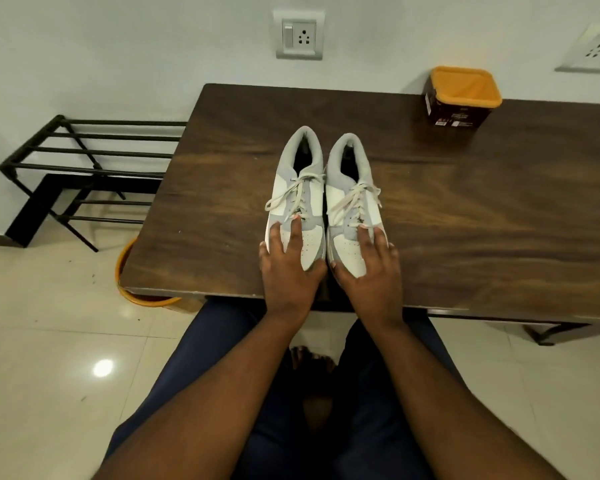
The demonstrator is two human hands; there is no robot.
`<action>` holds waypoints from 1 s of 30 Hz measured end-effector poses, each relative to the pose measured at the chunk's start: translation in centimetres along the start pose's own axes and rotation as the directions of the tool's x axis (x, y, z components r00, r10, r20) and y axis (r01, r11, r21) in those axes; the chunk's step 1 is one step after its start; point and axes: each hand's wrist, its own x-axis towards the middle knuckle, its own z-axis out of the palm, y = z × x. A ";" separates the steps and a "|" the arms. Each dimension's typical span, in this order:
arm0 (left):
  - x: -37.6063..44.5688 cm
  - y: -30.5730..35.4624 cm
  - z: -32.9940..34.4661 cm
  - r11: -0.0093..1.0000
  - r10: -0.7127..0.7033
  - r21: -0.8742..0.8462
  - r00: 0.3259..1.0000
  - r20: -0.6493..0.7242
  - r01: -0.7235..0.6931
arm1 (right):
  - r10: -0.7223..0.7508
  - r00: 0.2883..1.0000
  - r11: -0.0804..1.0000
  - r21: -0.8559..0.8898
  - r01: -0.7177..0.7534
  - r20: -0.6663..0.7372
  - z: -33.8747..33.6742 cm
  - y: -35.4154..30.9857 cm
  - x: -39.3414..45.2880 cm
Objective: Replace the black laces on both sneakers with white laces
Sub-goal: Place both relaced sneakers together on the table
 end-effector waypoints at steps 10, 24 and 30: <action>4.0 -2.0 -7.9 0.938 -0.044 0.335 0.924 0.380 -0.093 | 0.015 0.992 0.913 0.403 -0.064 0.125 -1.9 0.0 -2.7; 7.7 -0.9 -10.4 0.806 -0.305 0.578 0.747 0.590 -0.127 | -0.129 0.989 0.992 0.013 0.128 0.066 -4.4 2.5 2.4; 8.1 -0.6 -8.5 0.859 -0.350 0.510 0.778 0.522 0.044 | -0.171 0.934 0.982 0.137 0.133 0.313 -7.1 2.0 7.7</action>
